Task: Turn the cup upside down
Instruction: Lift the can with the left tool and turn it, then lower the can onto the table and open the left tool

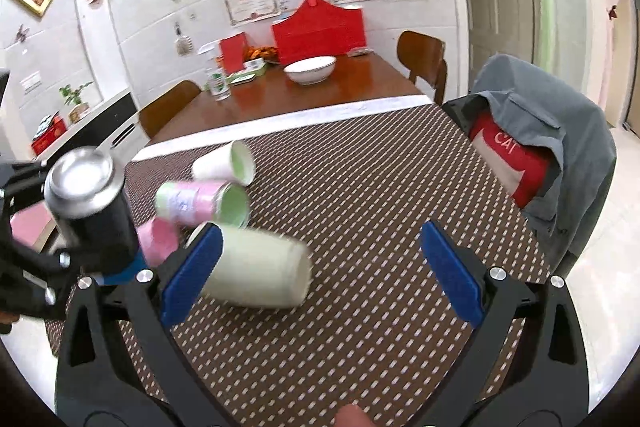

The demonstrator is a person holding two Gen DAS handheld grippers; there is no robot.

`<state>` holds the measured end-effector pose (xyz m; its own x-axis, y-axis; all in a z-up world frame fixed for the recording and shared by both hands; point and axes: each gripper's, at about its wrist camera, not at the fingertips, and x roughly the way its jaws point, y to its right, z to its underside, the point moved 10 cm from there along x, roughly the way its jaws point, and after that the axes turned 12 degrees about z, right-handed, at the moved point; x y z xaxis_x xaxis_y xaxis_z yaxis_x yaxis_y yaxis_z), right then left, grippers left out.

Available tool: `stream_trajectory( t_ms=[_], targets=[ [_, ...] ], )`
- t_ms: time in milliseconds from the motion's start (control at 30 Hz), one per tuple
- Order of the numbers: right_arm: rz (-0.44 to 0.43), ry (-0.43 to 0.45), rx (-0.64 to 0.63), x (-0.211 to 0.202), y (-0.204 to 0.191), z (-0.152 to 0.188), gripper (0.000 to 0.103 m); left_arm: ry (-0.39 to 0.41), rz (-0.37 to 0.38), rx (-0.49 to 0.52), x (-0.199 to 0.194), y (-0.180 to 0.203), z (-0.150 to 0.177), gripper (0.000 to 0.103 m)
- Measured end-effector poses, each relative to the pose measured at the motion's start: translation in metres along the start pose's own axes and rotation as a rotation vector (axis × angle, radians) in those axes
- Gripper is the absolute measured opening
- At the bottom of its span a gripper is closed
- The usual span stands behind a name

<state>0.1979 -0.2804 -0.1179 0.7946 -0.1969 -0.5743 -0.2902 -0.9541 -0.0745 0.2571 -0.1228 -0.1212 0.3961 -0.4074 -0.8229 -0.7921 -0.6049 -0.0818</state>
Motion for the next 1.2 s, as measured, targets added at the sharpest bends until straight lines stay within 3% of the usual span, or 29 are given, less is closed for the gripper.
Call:
stream_trajectory(
  t_ms=[267, 400, 700, 833, 1000, 1067, 1100, 1200],
  targets=[
    [-0.014, -0.015, -0.014, -0.017, -0.011, 0.04, 0.097, -0.095, -0.016, -0.032, 0.015, 0.008, 0.073, 0.067],
    [-0.009, -0.019, -0.019, -0.021, -0.009, 0.052, 0.097, -0.132, -0.004, -0.032, 0.037, 0.015, 0.086, 0.067],
    [0.003, -0.034, -0.018, -0.016, -0.003, 0.064, 0.097, -0.144, -0.01, -0.089, 0.067, 0.017, 0.077, 0.068],
    [0.014, -0.044, -0.018, -0.012, 0.0, 0.069, 0.097, -0.099, -0.044, -0.107, 0.068, 0.013, 0.076, 0.085],
    [0.003, -0.057, -0.016, -0.01, -0.005, 0.073, 0.097, -0.011, -0.057, -0.146, 0.052, 0.009, 0.072, 0.087],
    [-0.002, -0.057, -0.02, -0.01, -0.01, 0.074, 0.097, 0.023, -0.076, -0.16, 0.044, 0.007, 0.073, 0.089],
    [-0.006, -0.056, -0.022, -0.011, -0.013, 0.075, 0.097, 0.042, -0.091, -0.171, 0.039, 0.005, 0.073, 0.095],
    [-0.012, -0.05, -0.032, -0.014, -0.022, 0.075, 0.097, 0.096, -0.09, -0.212, 0.026, 0.002, 0.075, 0.096]
  ],
)
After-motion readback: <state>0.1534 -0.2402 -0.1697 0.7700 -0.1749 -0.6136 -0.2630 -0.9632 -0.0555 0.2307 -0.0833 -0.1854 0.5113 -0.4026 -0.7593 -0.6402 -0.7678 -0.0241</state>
